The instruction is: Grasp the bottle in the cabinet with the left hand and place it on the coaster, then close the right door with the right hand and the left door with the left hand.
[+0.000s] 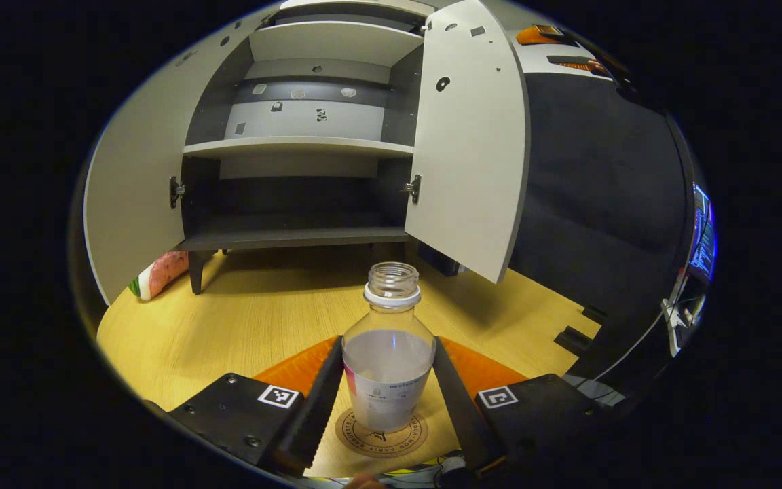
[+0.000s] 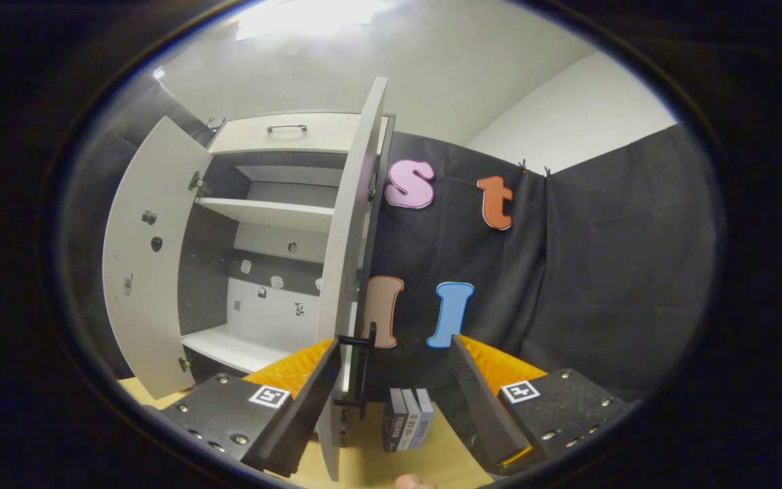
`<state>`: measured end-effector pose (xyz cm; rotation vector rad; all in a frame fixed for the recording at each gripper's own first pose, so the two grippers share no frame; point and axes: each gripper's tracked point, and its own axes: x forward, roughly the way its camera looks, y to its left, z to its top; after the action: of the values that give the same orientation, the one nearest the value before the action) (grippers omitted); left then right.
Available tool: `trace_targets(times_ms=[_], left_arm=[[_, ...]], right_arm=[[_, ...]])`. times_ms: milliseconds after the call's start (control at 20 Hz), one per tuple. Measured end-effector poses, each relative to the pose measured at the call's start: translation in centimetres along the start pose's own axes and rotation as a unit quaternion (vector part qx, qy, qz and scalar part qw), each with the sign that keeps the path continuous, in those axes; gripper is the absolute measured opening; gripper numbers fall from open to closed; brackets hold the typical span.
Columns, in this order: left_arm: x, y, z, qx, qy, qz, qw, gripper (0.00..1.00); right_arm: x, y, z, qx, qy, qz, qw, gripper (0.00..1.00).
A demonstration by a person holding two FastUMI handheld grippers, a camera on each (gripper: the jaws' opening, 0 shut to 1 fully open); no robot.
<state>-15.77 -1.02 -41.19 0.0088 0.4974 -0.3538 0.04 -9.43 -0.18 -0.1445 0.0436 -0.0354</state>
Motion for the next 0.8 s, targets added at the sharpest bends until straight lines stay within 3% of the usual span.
trace_targets(times_ms=[150, 300, 450, 800], left_arm=[[-0.2, 0.0, 0.7, 0.001, -0.002, 0.0, 1.0, 0.81], [-0.5, 0.2, 1.8, -0.005, -0.005, 0.007, 1.0, 0.81], [-1.0, 0.6, 3.5, 0.004, -0.009, 0.015, 1.0, 0.81], [-2.1, 0.4, 9.8, 0.016, -0.042, 0.011, 0.999, 0.81]], right_arm=[[0.0, 0.3, -0.5, 0.003, 0.005, 0.004, 1.0, 0.97], [0.0, 0.2, -0.7, 0.005, 0.006, 0.005, 1.0, 0.93], [0.3, 0.1, -0.8, 0.007, 0.004, 0.005, 1.0, 0.98], [1.3, -0.5, -1.6, 0.022, 0.003, 0.002, 1.0, 0.98]])
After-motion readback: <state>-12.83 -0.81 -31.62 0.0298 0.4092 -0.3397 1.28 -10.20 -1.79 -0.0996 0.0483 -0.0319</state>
